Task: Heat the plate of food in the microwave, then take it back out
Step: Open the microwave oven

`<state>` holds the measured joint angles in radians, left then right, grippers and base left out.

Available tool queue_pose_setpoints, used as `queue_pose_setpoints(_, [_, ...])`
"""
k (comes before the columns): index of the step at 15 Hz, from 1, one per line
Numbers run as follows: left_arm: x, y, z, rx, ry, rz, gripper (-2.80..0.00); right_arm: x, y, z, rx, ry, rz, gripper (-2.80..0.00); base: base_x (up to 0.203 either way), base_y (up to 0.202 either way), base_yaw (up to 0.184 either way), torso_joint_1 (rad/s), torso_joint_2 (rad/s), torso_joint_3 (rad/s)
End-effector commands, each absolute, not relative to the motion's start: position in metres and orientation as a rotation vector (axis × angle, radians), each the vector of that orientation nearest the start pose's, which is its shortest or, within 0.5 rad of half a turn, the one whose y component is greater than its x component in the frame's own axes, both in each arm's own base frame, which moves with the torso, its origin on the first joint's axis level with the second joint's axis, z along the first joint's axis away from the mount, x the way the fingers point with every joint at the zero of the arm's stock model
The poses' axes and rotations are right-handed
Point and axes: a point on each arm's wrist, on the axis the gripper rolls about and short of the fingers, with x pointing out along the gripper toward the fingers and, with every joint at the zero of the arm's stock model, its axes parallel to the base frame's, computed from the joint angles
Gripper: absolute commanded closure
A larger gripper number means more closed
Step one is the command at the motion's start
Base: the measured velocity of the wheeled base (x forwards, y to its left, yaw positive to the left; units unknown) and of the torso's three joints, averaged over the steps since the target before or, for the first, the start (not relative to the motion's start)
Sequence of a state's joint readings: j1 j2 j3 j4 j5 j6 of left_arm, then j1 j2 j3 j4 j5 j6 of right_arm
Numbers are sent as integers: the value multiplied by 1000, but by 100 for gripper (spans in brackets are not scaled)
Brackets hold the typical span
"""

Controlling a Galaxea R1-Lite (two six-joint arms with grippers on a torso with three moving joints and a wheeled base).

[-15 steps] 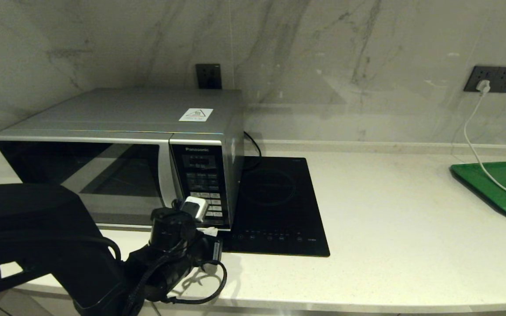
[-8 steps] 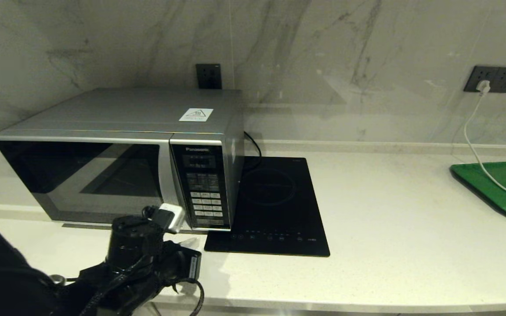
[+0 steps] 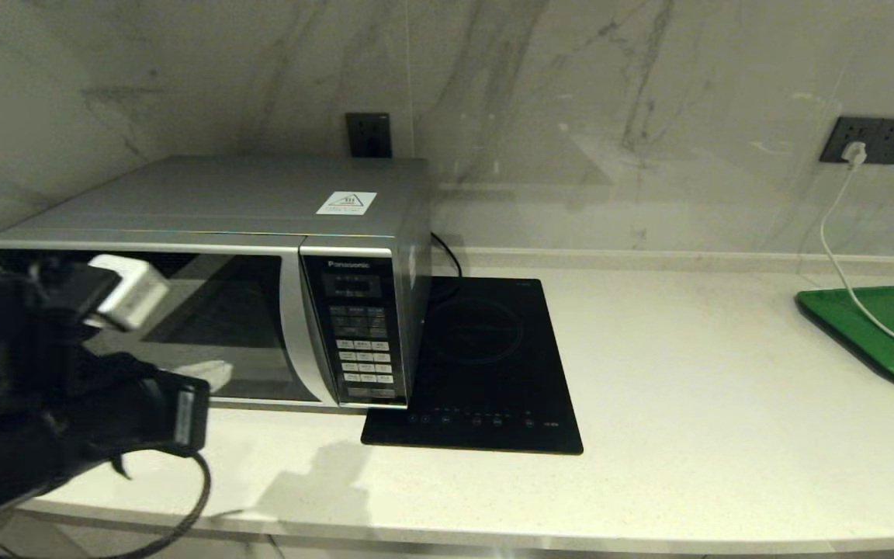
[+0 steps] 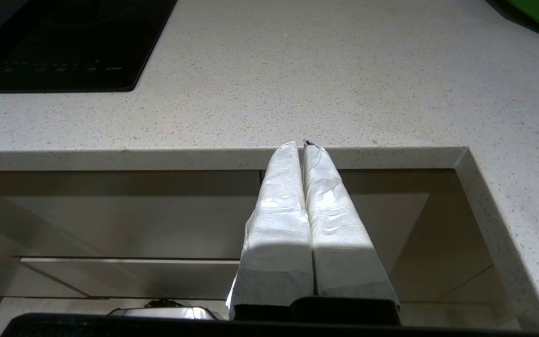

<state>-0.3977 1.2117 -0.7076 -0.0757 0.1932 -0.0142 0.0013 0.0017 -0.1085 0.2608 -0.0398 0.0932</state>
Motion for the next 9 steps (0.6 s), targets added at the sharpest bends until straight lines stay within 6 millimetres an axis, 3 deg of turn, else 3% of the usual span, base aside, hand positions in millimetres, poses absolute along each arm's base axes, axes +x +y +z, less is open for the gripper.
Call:
queue_pose_setpoints(1, [77, -28, 255, 119, 389, -195, 0, -33, -1, 78, 90, 153, -45, 0, 0, 0, 0, 0, 0, 0])
queue_pose_setpoints(5, [-24, 15, 252, 169, 385, -75, 0, -33, -1, 78, 90, 154, -46, 0, 0, 0, 0, 1, 1, 7])
queue_pose_setpoints(7, [-58, 15, 249, 186, 392, 59, 0, -33, -1, 78, 90, 154, -46, 0, 0, 0, 0, 0, 0, 0])
queue_pose_setpoints(9, [-90, 5, 237, 191, 350, 71, 0, -33, -1, 78, 90, 153, -45, 0, 0, 0, 0, 0, 0, 0])
